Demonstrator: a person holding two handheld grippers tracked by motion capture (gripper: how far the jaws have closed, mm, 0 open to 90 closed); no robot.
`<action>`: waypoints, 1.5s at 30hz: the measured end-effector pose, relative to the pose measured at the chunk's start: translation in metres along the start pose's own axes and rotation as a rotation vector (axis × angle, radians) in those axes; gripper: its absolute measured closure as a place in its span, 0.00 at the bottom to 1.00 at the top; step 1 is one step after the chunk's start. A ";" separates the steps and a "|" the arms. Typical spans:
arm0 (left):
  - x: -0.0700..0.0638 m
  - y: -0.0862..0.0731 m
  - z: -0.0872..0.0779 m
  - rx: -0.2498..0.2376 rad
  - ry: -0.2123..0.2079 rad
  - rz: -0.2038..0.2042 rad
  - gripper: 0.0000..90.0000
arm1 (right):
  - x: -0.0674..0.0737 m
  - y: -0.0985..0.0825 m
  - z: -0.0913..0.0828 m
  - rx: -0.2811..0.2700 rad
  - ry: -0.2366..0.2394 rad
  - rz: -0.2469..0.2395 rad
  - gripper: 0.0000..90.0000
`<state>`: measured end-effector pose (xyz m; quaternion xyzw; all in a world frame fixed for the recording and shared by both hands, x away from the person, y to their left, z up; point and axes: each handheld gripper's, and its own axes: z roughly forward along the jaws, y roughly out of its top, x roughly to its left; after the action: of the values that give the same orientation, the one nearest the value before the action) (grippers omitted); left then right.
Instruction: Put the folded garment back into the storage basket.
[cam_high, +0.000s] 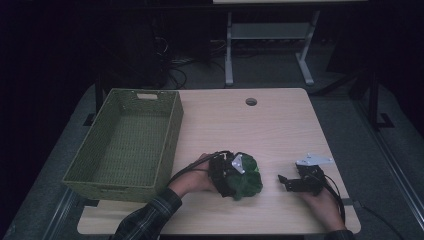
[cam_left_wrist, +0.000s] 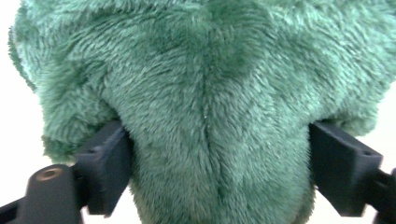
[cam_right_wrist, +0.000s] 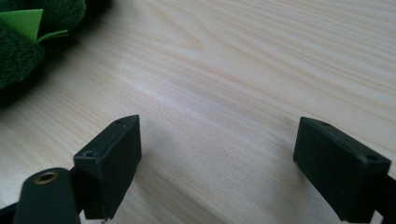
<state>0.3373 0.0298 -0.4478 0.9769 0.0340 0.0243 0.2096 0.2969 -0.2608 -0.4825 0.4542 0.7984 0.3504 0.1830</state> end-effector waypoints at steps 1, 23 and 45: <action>0.000 0.000 0.000 0.000 0.000 0.000 0.25 | 0.000 0.000 0.000 0.000 0.000 0.000 0.16; 0.012 0.000 -0.015 -0.012 -0.047 -0.106 0.83 | 0.000 0.000 0.000 -0.004 -0.003 0.004 0.18; 0.030 -0.002 -0.104 -0.079 0.010 -0.238 0.82 | 0.000 0.000 0.000 0.002 0.003 -0.003 0.16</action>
<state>0.3605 0.0766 -0.3528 0.9567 0.1500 0.0054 0.2492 0.2972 -0.2604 -0.4823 0.4527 0.7997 0.3500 0.1817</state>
